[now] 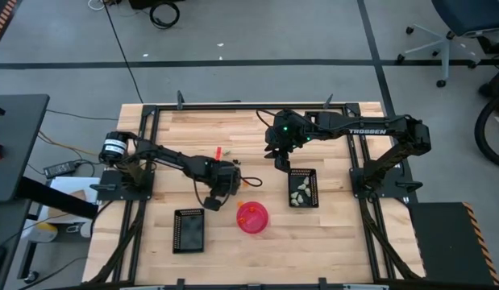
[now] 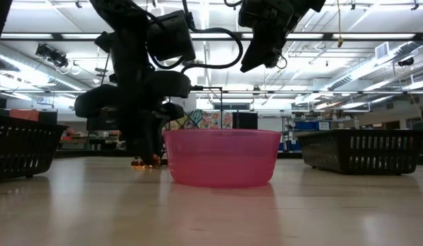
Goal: Sort Halloween decoration
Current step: Put the orange pumpkin toy into the pink bowl
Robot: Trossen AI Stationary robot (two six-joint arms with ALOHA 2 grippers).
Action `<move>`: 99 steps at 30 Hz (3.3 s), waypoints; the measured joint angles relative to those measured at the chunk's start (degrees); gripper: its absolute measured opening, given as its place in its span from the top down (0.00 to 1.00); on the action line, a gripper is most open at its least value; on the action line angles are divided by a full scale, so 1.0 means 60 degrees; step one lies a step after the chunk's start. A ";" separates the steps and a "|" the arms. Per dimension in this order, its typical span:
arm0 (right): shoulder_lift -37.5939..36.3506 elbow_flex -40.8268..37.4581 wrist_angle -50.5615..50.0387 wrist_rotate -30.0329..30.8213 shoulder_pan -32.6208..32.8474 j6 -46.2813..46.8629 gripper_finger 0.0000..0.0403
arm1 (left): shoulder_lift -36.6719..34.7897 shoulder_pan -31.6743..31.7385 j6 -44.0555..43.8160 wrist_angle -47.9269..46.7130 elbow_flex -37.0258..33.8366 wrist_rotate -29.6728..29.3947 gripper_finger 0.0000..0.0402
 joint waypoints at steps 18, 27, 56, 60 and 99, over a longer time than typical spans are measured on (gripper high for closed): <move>0.0000 0.0000 -0.0004 0.0007 -0.0138 -0.0068 0.68 | 0.0011 0.0033 -0.0695 -0.0121 0.0230 0.0048 0.96; 0.0003 0.0000 -0.0007 0.0007 -0.0138 -0.0072 0.68 | -0.0099 0.0092 -0.0978 -0.0197 0.0462 0.0022 0.97; -0.0168 -0.0004 -0.0907 0.0430 -0.1213 -0.1439 0.68 | 0.0678 -0.1603 -0.4774 0.2891 0.1920 0.1075 0.97; -0.0168 -0.0004 -0.0897 0.0423 -0.1213 -0.1629 0.68 | 0.1025 -0.1577 -0.5413 0.2916 0.1920 0.1071 0.97; -0.0168 0.0000 0.0047 0.0227 -0.1191 0.0027 0.68 | -0.0251 -0.0808 -0.1431 0.0285 0.0501 0.0156 0.66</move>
